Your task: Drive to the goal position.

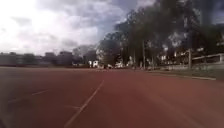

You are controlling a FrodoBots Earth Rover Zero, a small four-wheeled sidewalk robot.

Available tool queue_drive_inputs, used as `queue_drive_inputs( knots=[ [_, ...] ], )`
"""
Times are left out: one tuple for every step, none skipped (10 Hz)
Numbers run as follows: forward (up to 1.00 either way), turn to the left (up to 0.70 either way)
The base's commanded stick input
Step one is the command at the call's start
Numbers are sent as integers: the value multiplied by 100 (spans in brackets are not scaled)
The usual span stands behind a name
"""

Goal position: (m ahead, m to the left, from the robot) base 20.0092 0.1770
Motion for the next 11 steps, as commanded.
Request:
queue_drive_inputs(
  knots=[
    [70, 0],
    [70, 0],
    [70, 0],
    [70, 0],
    [70, 0],
    [70, 0],
    [70, 0],
    [70, 0],
    [70, 0],
    [70, 0],
    [70, 0]
  ],
)
